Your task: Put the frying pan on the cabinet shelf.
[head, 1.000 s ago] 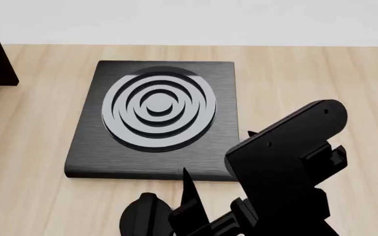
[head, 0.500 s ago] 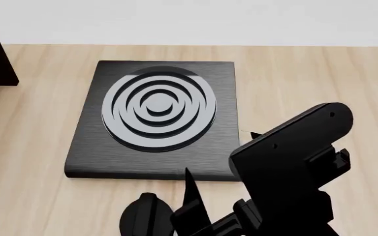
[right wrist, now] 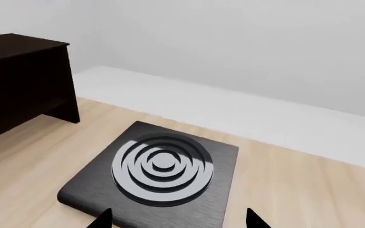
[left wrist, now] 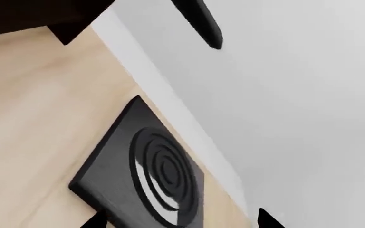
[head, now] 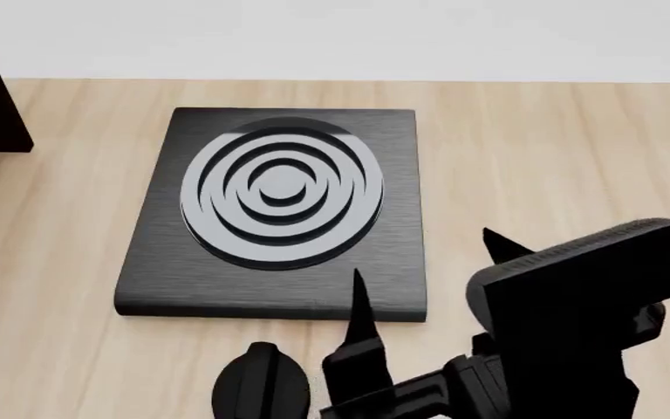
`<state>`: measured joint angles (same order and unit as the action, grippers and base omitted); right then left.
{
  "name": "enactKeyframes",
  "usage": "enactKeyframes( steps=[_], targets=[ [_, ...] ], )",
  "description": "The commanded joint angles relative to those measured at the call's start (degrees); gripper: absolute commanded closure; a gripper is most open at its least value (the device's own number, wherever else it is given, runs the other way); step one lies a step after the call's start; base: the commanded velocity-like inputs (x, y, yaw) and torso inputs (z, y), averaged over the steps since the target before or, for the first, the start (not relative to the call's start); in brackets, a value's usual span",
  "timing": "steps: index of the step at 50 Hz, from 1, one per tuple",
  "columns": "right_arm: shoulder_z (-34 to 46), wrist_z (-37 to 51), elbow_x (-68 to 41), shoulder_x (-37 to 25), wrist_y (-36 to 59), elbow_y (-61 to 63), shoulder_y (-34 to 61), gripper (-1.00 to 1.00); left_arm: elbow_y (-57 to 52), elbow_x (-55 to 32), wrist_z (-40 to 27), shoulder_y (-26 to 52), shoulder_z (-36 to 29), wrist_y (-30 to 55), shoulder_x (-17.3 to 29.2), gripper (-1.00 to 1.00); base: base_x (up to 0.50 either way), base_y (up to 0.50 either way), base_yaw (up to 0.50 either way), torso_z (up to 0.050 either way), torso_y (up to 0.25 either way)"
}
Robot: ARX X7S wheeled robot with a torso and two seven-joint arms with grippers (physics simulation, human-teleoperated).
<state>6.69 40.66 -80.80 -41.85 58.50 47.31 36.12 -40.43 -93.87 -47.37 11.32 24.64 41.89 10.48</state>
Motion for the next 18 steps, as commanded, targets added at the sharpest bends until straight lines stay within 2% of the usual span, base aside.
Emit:
enactKeyframes(
  steps=[1, 3, 5, 7, 10, 11, 14, 18],
  targets=[
    [-4.12, -0.18, 4.25, 1.58, -5.88, 1.35, -6.82, -1.00, -9.11, 23.07, 10.15, -9.59, -6.09, 4.43, -1.59, -1.00, 0.00, 0.00, 0.00, 0.000, 0.000],
    [-4.86, -2.22, 7.88, 2.09, -7.92, 2.44, -8.83, -1.00, -10.63, 28.65, 14.38, -10.92, -8.80, 3.16, -2.44, -1.00, 0.00, 0.00, 0.00, 0.000, 0.000],
    [-5.05, -2.24, 9.70, 2.37, -8.65, 2.88, -10.32, -1.00, -12.47, 40.36, 15.61, -11.56, -15.12, 3.83, -0.98, -1.00, 0.00, 0.00, 0.00, 0.000, 0.000],
    [-5.21, -3.32, 10.70, 2.77, -9.62, 2.54, -11.82, -1.00, -13.21, 49.50, 18.07, -12.83, -20.77, 0.44, -0.95, -1.00, 0.00, 0.00, 0.00, 0.000, 0.000],
    [-5.80, -3.28, 11.86, 2.98, -10.51, 2.36, -13.40, -1.00, -13.65, 59.29, 18.11, -13.07, -28.67, -0.84, 0.57, -1.00, 0.00, 0.00, 0.00, 0.000, 0.000],
    [-7.08, -2.53, 11.68, 3.16, -11.32, 1.89, -14.30, -1.00, -13.88, 67.40, 16.81, -12.72, -35.43, -1.22, 2.64, -1.00, 0.00, 0.00, 0.00, 0.000, 0.000],
    [-8.04, -1.98, 11.82, 2.88, -11.68, 1.01, -15.19, -1.00, -13.15, 75.08, 15.09, -12.91, -43.14, -3.79, 3.00, -1.00, 0.00, 0.00, 0.00, 0.000, 0.000],
    [-10.43, 0.02, 9.53, 2.44, -12.45, 1.23, -15.87, -1.00, -12.98, 85.73, 10.28, -11.41, -53.92, -0.76, 3.89, -1.00, 0.00, 0.00, 0.00, 0.000, 0.000]
  ],
)
